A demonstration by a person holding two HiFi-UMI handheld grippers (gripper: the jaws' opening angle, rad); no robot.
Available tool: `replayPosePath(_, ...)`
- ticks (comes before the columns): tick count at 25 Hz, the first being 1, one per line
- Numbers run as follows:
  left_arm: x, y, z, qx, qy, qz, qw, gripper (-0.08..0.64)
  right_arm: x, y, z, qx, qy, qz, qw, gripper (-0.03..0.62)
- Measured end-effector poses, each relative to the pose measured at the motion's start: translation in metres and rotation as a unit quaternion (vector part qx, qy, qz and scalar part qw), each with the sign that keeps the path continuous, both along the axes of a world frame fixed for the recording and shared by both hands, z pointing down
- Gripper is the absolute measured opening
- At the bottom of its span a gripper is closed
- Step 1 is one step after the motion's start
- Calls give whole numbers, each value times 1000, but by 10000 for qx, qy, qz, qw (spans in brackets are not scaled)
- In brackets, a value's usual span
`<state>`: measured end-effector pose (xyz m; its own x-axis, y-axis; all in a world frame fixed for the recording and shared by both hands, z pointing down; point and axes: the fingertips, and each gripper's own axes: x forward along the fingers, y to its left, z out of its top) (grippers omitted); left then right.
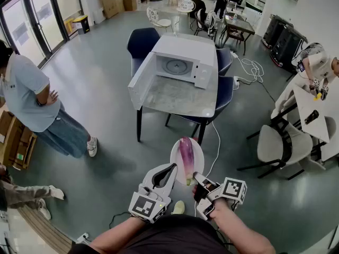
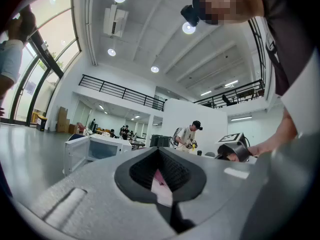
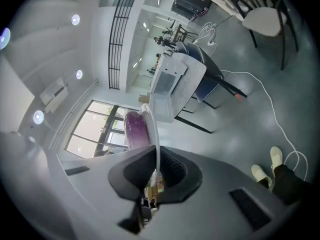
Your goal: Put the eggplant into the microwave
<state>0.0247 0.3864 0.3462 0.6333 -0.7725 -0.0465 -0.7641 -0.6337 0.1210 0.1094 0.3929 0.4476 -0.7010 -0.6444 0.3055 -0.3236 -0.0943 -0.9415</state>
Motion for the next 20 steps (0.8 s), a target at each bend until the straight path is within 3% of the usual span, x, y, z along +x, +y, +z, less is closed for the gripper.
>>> replayPosePath(20,-4,-3,6,-50,-23,-72,10000,8,3,-1,9,-169,-6,73,9998,15)
